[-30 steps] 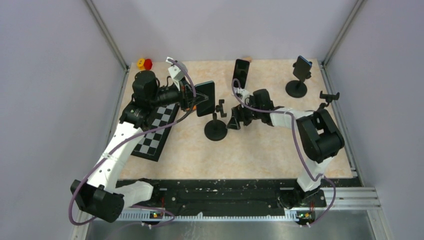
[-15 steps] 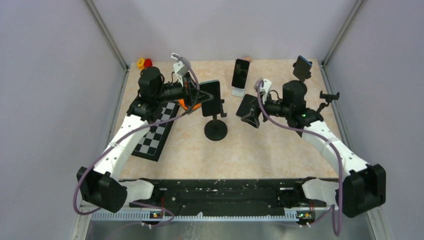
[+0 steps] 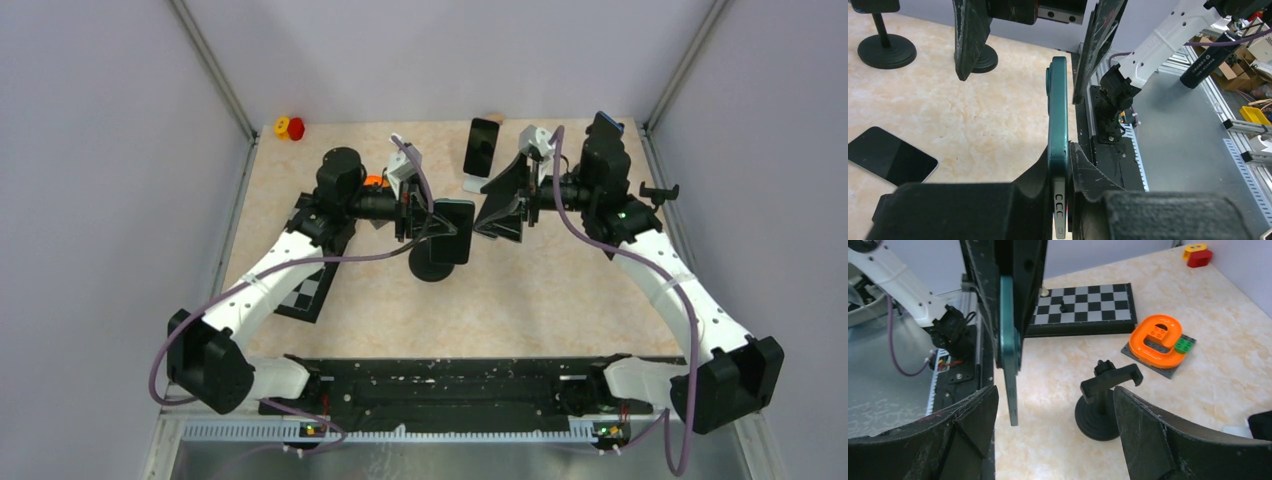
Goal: Place the phone on the phone stand
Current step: Adjust the phone.
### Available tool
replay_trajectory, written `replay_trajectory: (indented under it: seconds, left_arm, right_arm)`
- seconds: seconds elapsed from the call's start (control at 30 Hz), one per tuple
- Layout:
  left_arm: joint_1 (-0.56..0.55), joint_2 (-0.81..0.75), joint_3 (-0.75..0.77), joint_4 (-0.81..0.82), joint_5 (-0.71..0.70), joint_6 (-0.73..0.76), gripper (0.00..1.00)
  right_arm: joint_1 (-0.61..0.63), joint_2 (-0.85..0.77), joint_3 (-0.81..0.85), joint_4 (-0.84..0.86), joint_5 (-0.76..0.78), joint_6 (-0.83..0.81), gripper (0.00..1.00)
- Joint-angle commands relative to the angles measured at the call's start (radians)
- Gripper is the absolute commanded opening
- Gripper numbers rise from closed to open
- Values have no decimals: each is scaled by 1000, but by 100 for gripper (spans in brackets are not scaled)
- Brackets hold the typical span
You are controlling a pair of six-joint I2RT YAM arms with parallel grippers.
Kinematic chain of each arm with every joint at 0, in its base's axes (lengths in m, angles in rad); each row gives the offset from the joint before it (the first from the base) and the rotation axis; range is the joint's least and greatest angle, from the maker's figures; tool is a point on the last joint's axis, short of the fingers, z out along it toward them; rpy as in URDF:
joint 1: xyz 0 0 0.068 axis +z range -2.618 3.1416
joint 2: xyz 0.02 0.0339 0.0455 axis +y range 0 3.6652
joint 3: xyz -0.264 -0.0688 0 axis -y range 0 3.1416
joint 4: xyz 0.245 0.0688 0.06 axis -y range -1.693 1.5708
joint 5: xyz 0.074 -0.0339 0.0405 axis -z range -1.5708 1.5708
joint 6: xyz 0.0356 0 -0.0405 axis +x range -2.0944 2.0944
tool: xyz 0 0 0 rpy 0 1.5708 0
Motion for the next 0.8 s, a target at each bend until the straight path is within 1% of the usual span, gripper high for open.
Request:
replay_trajectory:
  seconds: [0.0,0.07,0.17,0.3,0.37,0.47,0.57,0.6,0.67,0.77]
  left_arm:
    - [-28,7,-8,86,1,62,0]
    - [-41,14,-6,81,-11,76,0]
    - [-57,27,-4,70,-25,93,0]
    - [-75,41,-1,51,-47,121,0]
    - [-81,47,3,52,-55,122,0]
    - [-88,52,8,52,-72,119,0]
    - [-88,55,11,52,-88,115,0]
    - [-89,56,11,53,-94,113,0]
    - [-90,57,10,55,-96,111,0]
    - [-90,57,9,58,-103,108,0]
  right_arm:
    - [-4,19,68,71,-137,76,86]
    - [-3,24,68,80,-155,76,86]
    - [-4,27,53,117,-175,132,85]
    - [-2,43,20,235,-190,233,82]
    - [-2,63,18,269,-207,270,76]
    - [-1,83,1,345,-227,340,64]
    - [7,91,-16,378,-227,360,47]
    - [10,94,-19,379,-226,360,44]
    - [15,95,-28,379,-225,359,44]
    - [23,93,-41,367,-213,341,49]
